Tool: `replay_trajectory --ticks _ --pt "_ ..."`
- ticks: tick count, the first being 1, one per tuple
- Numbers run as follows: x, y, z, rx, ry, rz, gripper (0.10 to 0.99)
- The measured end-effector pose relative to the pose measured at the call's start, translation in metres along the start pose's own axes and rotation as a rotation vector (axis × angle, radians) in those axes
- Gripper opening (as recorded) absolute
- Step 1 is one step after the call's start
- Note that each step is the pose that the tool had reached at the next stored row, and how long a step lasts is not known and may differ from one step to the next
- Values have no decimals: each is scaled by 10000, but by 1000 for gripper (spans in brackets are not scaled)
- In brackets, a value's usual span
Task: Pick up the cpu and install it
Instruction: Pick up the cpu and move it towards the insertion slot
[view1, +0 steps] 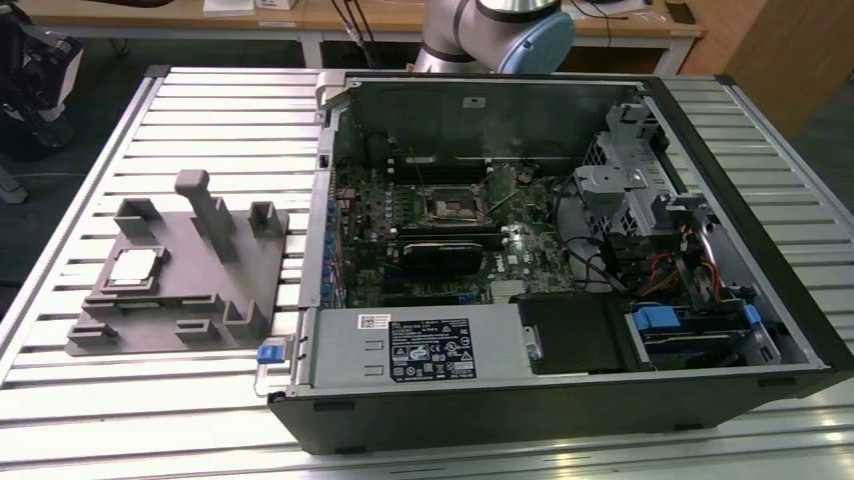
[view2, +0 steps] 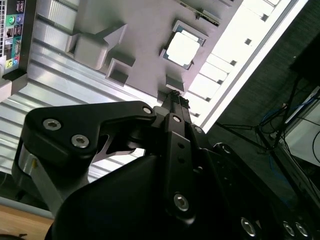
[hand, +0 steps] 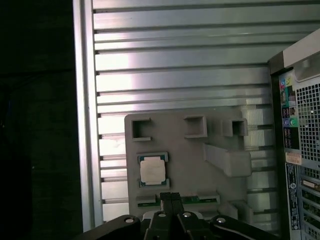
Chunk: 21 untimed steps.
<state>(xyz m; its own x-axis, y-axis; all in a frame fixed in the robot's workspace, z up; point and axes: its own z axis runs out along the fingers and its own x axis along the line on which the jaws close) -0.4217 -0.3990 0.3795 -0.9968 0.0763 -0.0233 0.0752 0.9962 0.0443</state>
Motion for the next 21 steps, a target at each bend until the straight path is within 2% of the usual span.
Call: replay_trajectory --ticks 21 --pt "10 -8 153 0 3 0 106"
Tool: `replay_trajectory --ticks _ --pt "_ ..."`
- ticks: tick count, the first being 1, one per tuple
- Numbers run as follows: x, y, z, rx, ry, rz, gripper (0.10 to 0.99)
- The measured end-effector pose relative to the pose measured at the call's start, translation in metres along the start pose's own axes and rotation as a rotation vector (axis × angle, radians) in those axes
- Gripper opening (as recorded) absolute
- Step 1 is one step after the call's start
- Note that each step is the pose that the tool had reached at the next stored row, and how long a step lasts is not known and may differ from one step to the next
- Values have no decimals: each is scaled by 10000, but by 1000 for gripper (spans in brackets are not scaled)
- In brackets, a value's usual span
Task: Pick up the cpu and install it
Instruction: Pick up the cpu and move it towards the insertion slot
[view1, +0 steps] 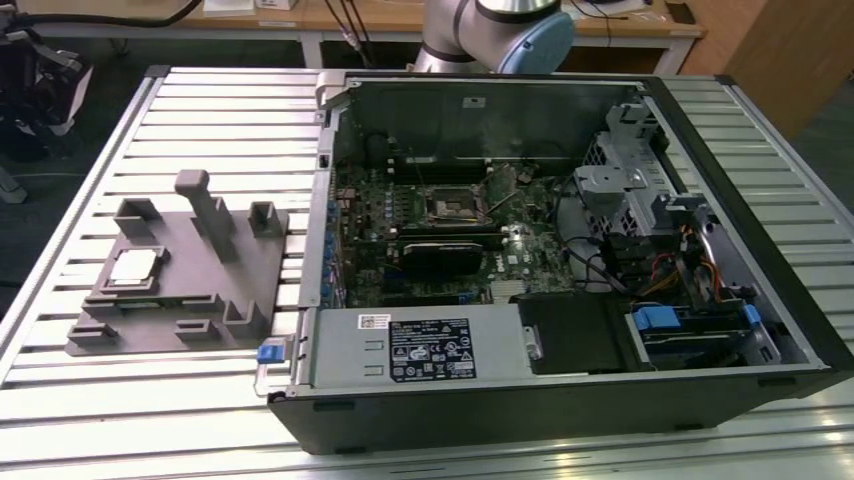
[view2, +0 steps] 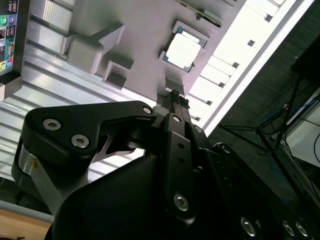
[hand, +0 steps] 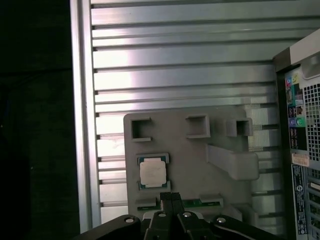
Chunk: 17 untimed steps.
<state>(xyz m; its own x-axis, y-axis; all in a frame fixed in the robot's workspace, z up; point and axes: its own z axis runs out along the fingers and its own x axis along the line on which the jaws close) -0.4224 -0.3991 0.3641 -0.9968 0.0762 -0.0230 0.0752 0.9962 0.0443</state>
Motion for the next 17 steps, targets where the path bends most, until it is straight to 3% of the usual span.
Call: replay_trajectory --ticks 8,17 --pt "1 -5 38 0 0 0 106" --pt "5 -28 134 0 1 1 106"
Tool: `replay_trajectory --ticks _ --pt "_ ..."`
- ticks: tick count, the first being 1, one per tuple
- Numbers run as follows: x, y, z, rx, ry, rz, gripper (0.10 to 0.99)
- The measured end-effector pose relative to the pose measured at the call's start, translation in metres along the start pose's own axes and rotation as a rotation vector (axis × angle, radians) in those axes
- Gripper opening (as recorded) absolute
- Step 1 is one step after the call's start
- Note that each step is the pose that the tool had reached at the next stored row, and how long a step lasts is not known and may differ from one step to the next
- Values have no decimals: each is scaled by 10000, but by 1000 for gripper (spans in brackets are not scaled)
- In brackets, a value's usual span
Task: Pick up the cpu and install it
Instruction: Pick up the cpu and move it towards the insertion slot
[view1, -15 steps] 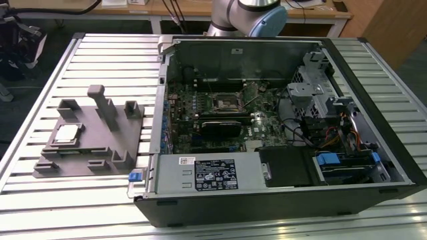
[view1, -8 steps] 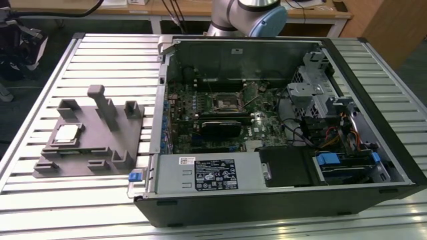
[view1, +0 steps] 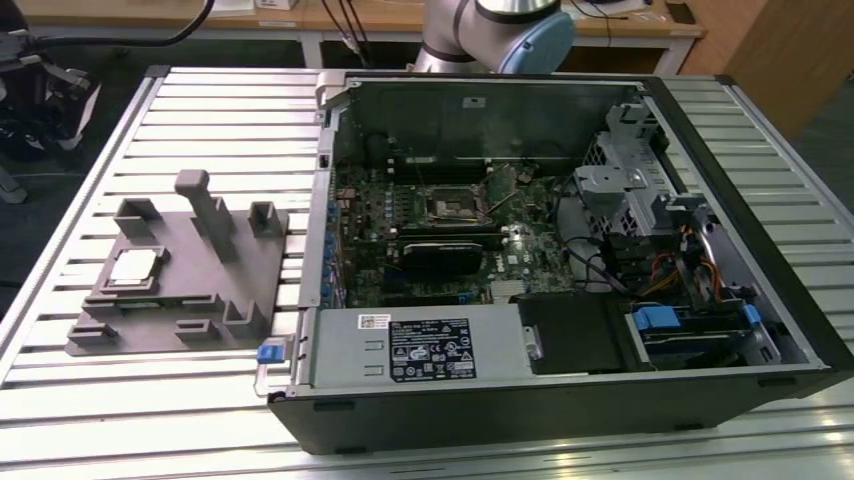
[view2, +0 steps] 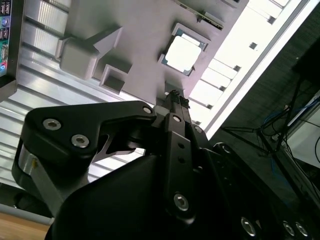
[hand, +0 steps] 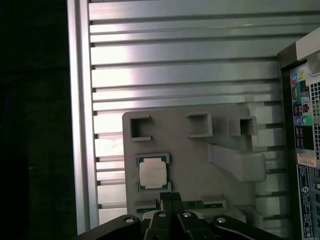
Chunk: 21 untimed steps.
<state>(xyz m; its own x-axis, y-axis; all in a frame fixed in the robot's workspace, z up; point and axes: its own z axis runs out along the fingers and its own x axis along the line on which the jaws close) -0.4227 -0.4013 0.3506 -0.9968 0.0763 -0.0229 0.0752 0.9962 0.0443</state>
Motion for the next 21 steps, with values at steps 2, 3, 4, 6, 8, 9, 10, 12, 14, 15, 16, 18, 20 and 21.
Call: replay_trajectory --ticks 2,3,4,6,8,9,10,12,14,15,16,18,20,21 --pt "0 -5 24 0 1 -1 106" --pt "1 -7 35 0 1 -1 106" --pt "1 -9 46 0 2 -1 114" --pt "2 -13 68 0 3 0 169" --pt "2 -21 92 1 8 -2 231" --pt "2 -25 105 1 16 -1 290" --pt "2 -31 122 2 26 -3 290" --pt "3 -43 158 4 50 -4 408" --pt "5 -49 194 6 73 -4 467" --pt "6 -50 212 7 78 -3 525" --pt "6 -51 230 7 82 -3 525" --pt "6 -56 260 6 86 -4 580" --pt "6 -62 281 12 146 -3 647" --pt "7 -62 291 18 189 0 647"
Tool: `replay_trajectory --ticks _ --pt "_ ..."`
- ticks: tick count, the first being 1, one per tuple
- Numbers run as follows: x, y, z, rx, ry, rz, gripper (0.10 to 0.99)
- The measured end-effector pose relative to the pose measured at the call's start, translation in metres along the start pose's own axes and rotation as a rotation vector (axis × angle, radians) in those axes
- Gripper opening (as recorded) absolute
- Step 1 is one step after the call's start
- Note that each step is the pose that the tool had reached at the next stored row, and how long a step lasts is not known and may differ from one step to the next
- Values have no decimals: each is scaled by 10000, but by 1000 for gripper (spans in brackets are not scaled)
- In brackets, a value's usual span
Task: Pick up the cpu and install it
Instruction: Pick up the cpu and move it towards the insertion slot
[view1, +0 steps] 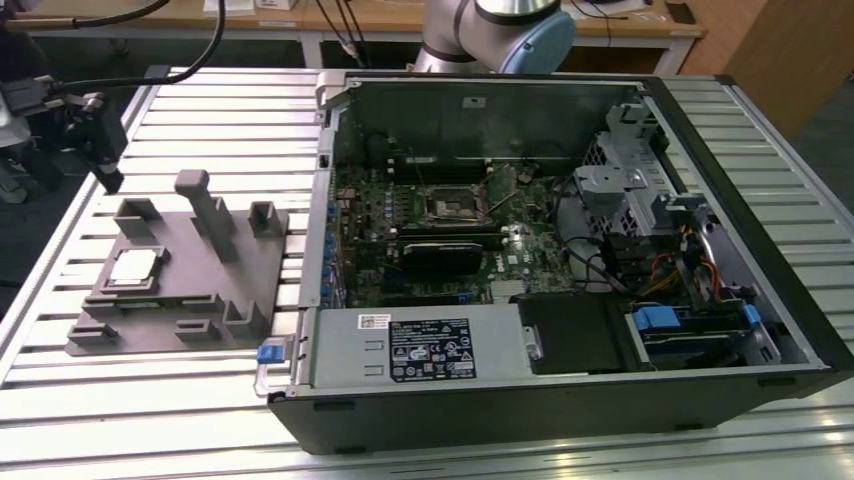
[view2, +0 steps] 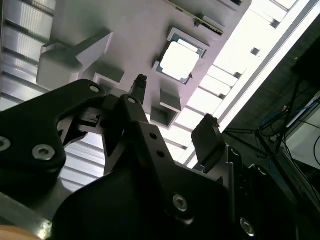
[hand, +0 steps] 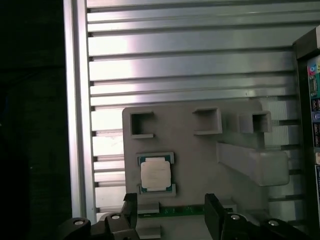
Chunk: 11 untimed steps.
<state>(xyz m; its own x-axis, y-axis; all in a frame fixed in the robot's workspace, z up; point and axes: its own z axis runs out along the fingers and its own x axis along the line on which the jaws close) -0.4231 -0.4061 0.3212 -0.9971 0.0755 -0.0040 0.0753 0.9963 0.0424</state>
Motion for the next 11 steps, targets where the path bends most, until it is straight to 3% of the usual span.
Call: replay_trajectory --ticks 3,11 --pt "0 -2 47 11 83 4 647" --pt "1 -15 157 13 103 4 647"
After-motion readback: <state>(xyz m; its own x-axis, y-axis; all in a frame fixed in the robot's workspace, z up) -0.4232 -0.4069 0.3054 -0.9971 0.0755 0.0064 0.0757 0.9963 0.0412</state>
